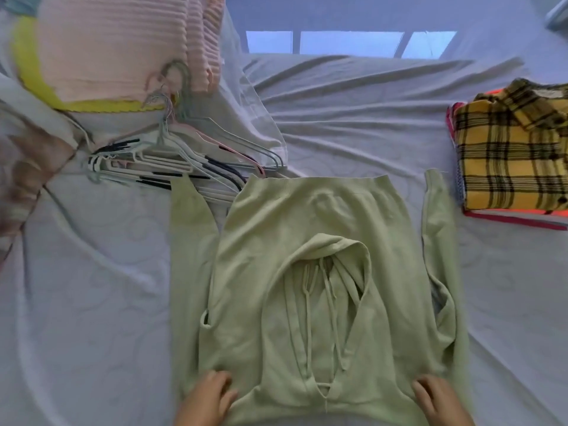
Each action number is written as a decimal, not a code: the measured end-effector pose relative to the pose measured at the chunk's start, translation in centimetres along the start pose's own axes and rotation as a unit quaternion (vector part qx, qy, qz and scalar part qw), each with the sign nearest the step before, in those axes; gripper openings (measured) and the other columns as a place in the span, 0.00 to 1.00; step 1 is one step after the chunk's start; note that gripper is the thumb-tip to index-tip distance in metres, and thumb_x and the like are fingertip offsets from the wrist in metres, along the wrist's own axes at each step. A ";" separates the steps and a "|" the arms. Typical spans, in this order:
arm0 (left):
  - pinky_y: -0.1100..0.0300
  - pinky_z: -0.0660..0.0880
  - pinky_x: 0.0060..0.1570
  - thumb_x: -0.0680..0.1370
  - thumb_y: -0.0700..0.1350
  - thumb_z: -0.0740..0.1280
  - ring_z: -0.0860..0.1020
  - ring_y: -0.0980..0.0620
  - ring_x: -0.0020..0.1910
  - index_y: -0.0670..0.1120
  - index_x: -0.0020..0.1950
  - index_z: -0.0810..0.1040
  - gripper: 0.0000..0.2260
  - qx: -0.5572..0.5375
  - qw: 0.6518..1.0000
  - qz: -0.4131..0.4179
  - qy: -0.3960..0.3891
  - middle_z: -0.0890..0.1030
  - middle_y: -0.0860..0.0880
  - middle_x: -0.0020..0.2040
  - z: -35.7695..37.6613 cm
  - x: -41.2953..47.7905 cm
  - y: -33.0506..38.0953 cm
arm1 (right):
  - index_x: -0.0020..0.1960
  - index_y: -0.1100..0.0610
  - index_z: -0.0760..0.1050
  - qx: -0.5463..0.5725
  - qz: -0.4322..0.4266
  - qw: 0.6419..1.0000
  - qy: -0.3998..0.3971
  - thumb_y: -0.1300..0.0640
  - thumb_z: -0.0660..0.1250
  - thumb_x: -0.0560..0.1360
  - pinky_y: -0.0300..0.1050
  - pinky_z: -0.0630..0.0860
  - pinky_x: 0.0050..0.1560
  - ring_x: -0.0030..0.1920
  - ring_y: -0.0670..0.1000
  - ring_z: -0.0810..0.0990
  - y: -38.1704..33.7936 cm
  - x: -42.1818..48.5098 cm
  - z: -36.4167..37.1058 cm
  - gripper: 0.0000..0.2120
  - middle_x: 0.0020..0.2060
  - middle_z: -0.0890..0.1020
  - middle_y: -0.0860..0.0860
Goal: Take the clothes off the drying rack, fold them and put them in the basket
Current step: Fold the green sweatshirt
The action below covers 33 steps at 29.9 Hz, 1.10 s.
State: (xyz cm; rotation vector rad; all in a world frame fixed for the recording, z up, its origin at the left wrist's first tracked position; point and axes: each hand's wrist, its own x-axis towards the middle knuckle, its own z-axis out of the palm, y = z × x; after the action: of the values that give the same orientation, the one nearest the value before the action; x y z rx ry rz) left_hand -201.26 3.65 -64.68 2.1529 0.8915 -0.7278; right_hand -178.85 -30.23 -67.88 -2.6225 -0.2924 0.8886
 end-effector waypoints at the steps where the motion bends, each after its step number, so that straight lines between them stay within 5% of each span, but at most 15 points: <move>1: 0.63 0.74 0.44 0.64 0.67 0.52 0.76 0.58 0.41 0.54 0.52 0.66 0.24 -0.014 0.998 0.030 0.051 0.68 0.55 0.34 -0.6 0.7 0.9 | 0.33 0.41 0.66 0.038 0.016 0.999 -0.002 0.67 0.70 0.71 0.39 0.65 0.40 0.36 0.49 0.74 -2.9 0.0 -1.1 0.23 0.32 0.75 0.51; 4: 0.59 0.72 0.49 0.74 0.60 0.58 0.74 0.59 0.45 0.56 0.54 0.72 0.14 -0.065 0.992 0.086 0.062 0.74 0.57 0.48 -2.8 3.6 7.1 | 0.40 0.51 0.73 0.125 -0.008 0.991 0.051 0.62 0.65 0.75 0.33 0.68 0.41 0.40 0.47 0.75 -10.1 3.0 -2.8 0.08 0.38 0.78 0.51; 6: 0.58 0.71 0.51 0.78 0.53 0.60 0.75 0.55 0.50 0.50 0.62 0.71 0.14 -0.052 0.990 0.098 0.092 0.73 0.52 0.55 -4.0 6.9 11.0 | 0.48 0.56 0.74 0.195 0.006 0.978 0.070 0.58 0.65 0.76 0.39 0.68 0.44 0.46 0.51 0.76 -13.0 6.4 -2.7 0.02 0.44 0.77 0.52; 10: 0.53 0.70 0.52 0.80 0.51 0.58 0.73 0.46 0.60 0.47 0.69 0.63 0.19 0.022 0.989 0.030 0.146 0.68 0.47 0.65 -5.1 13.4 14.4 | 0.56 0.59 0.69 0.184 0.031 0.978 0.094 0.55 0.69 0.73 0.41 0.67 0.50 0.49 0.50 0.71 -17.1 12.2 -2.6 0.16 0.50 0.71 0.52; 14: 0.51 0.72 0.50 0.78 0.50 0.61 0.74 0.43 0.59 0.45 0.66 0.63 0.19 0.053 0.987 -0.042 0.144 0.69 0.45 0.64 -5.3 16.0 14.2 | 0.47 0.57 0.71 0.147 0.034 0.987 0.051 0.60 0.68 0.72 0.42 0.65 0.43 0.46 0.54 0.75 -17.9 14.3 -3.1 0.06 0.42 0.76 0.52; 17: 0.53 0.71 0.48 0.77 0.47 0.61 0.74 0.43 0.58 0.44 0.64 0.64 0.17 0.073 0.986 -0.042 0.146 0.70 0.46 0.64 -5.3 16.0 14.0 | 0.44 0.57 0.72 0.168 -0.061 0.980 0.084 0.65 0.66 0.70 0.44 0.69 0.41 0.40 0.51 0.74 -17.7 13.4 -4.0 0.05 0.39 0.76 0.52; 21: 0.56 0.71 0.46 0.73 0.40 0.63 0.77 0.47 0.50 0.46 0.56 0.74 0.12 -0.087 0.972 0.042 0.216 0.77 0.47 0.53 -6.0 14.5 12.5 | 0.43 0.54 0.70 0.179 -0.179 0.949 0.187 0.70 0.64 0.68 0.30 0.67 0.39 0.39 0.42 0.70 -17.4 10.4 -6.0 0.12 0.39 0.70 0.45; 23: 0.66 0.71 0.44 0.69 0.44 0.60 0.75 0.58 0.44 0.53 0.50 0.74 0.11 -0.170 0.944 0.123 0.256 0.77 0.55 0.46 -6.5 12.1 10.7 | 0.43 0.52 0.69 0.152 -0.245 0.939 0.185 0.65 0.62 0.66 0.26 0.66 0.39 0.40 0.37 0.69 -16.5 8.8 -6.5 0.10 0.40 0.69 0.43; 25: 0.73 0.68 0.44 0.68 0.46 0.58 0.73 0.63 0.42 0.54 0.49 0.72 0.11 -0.135 0.938 0.175 0.268 0.74 0.58 0.46 -6.8 9.2 8.4 | 0.44 0.47 0.67 0.088 -0.272 0.952 0.111 0.59 0.62 0.65 0.27 0.66 0.39 0.40 0.33 0.69 -15.0 7.4 -6.9 0.10 0.41 0.67 0.41; 27: 0.70 0.69 0.46 0.69 0.46 0.59 0.73 0.61 0.46 0.55 0.51 0.72 0.12 -0.038 0.945 0.213 0.247 0.72 0.59 0.49 -6.3 6.9 5.9 | 0.43 0.41 0.65 -0.017 -0.277 0.961 -0.011 0.46 0.66 0.66 0.31 0.68 0.35 0.39 0.33 0.70 -13.1 6.5 -6.9 0.11 0.43 0.67 0.39; 29: 0.66 0.69 0.50 0.70 0.50 0.61 0.73 0.63 0.49 0.57 0.55 0.71 0.14 -0.021 0.950 0.217 0.224 0.72 0.61 0.52 -5.9 6.1 4.4 | 0.45 0.41 0.69 -0.075 -0.247 0.963 -0.077 0.26 0.57 0.65 0.35 0.70 0.34 0.40 0.36 0.72 -11.9 6.5 -6.7 0.21 0.43 0.68 0.38; 31: 0.66 0.69 0.48 0.73 0.52 0.60 0.73 0.66 0.47 0.58 0.53 0.73 0.10 -0.084 0.949 0.203 0.225 0.73 0.62 0.50 -6.2 6.7 5.2 | 0.46 0.48 0.74 -0.049 -0.204 0.978 -0.008 0.27 0.54 0.68 0.38 0.69 0.35 0.41 0.42 0.75 -12.0 7.9 -6.8 0.26 0.42 0.71 0.40; 33: 0.66 0.69 0.46 0.74 0.53 0.60 0.72 0.64 0.44 0.54 0.49 0.76 0.08 -0.115 0.945 0.183 0.244 0.74 0.61 0.46 -6.8 8.3 7.1 | 0.47 0.55 0.77 -0.027 -0.176 0.983 0.046 0.43 0.65 0.73 0.42 0.69 0.41 0.45 0.52 0.77 -13.4 9.9 -6.7 0.16 0.42 0.74 0.47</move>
State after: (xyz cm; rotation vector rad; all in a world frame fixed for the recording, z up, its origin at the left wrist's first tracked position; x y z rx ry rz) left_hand -189.22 8.16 -63.72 2.2253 0.7351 0.1012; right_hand -168.08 -16.70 -63.06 -2.5364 -0.7370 0.6451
